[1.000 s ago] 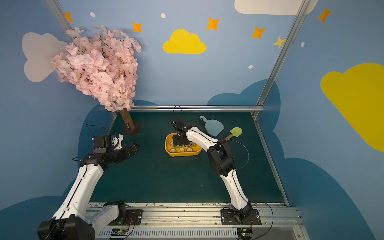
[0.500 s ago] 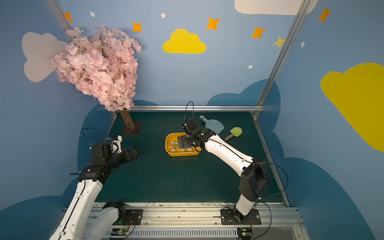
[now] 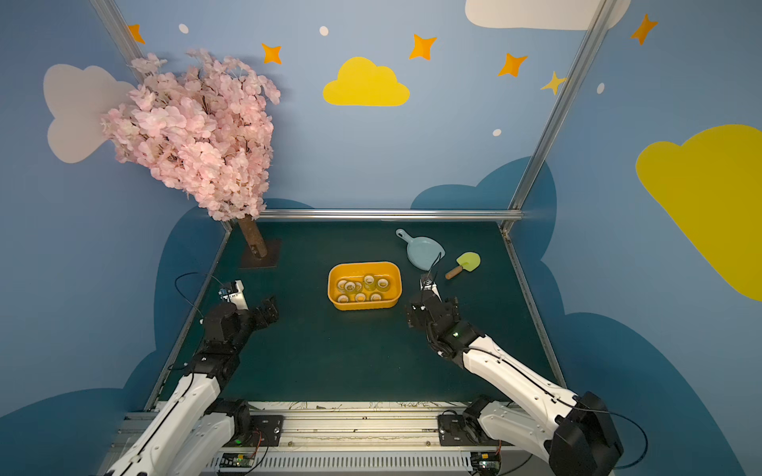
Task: Put the transparent tape into the storage box
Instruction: Reset both arms
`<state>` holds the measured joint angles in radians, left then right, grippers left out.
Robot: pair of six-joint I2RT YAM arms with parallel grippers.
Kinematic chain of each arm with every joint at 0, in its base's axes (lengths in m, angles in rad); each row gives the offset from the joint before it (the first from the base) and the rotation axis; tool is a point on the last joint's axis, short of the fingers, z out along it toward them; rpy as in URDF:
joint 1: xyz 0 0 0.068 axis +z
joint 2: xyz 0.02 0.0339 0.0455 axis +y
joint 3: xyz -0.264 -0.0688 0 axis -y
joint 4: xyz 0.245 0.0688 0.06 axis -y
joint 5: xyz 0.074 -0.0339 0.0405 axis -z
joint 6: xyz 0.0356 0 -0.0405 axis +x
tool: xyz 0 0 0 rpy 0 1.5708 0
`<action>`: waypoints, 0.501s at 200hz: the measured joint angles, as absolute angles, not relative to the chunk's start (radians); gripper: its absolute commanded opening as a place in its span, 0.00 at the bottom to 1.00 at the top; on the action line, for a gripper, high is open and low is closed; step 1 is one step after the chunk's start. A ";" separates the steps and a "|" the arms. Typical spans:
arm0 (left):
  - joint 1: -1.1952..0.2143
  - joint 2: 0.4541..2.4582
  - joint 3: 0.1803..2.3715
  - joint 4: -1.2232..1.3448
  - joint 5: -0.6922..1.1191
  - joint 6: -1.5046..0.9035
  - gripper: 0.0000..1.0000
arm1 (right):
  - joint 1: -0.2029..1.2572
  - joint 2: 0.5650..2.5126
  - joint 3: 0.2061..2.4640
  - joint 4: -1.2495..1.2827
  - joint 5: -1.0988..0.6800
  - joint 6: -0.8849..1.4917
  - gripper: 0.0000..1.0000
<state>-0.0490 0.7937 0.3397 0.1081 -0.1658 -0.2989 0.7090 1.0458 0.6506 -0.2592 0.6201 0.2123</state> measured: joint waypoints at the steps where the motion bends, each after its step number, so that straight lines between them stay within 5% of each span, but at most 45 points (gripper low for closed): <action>1: -0.049 0.797 0.339 0.112 -0.167 -0.297 1.00 | 0.707 1.044 0.646 -0.253 0.622 0.206 0.98; 100: -0.021 1.274 0.305 0.660 -0.298 -0.097 1.00 | 0.390 1.190 0.470 0.217 0.649 0.022 0.98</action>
<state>-0.0208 1.2743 0.3046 0.6598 -0.2977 -0.0975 0.3901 1.1900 0.4698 0.2169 0.6495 0.0223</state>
